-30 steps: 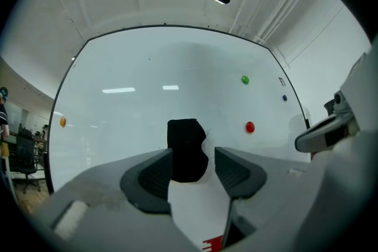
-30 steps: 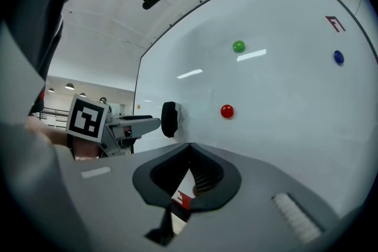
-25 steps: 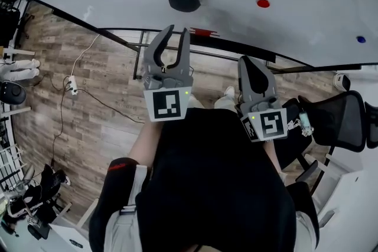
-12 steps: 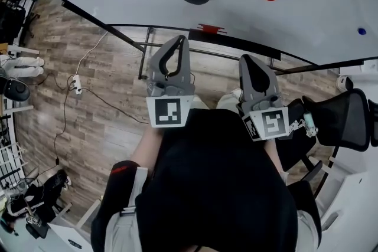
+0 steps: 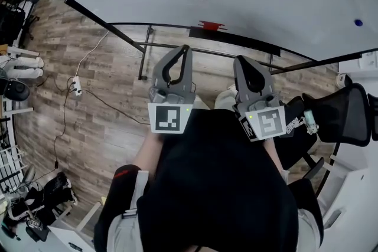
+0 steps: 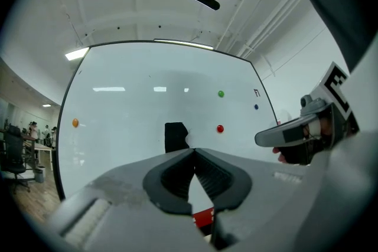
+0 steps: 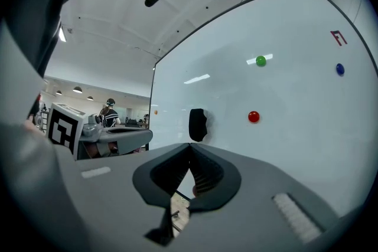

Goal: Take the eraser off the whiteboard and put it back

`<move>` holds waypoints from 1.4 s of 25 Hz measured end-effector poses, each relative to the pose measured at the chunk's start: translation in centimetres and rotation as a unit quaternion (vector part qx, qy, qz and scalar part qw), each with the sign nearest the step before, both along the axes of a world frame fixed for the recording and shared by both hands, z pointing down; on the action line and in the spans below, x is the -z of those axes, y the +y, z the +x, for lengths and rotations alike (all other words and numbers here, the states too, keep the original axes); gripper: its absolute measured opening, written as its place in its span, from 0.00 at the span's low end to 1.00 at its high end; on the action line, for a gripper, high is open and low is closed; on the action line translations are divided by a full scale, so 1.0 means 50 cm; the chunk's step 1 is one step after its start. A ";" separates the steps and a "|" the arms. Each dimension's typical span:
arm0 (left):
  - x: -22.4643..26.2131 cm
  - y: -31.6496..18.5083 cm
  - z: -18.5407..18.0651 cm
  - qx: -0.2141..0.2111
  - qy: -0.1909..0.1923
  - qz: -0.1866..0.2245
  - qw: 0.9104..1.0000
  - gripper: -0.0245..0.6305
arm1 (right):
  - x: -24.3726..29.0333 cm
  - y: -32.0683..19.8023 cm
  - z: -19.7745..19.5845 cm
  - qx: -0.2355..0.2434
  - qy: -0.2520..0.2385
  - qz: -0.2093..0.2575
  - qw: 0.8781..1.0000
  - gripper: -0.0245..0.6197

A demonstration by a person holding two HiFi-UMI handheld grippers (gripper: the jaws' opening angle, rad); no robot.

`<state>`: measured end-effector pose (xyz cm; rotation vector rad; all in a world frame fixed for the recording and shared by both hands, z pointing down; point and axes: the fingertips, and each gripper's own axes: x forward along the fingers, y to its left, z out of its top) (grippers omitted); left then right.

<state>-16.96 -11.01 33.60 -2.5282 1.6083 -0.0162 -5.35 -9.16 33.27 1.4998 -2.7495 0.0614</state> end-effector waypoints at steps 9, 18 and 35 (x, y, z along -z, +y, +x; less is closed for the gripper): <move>-0.007 0.037 0.014 -0.021 -0.015 0.008 1.000 0.04 | -0.004 0.017 -0.012 0.015 0.004 -0.002 1.000 0.04; -0.011 0.043 0.002 -0.005 -0.017 0.008 1.000 0.04 | -0.009 0.007 -0.044 0.046 0.003 -0.002 0.999 0.04; -0.008 0.023 -0.005 0.006 -0.018 0.009 1.000 0.04 | 0.015 -0.025 -0.065 0.053 0.013 -0.018 0.998 0.04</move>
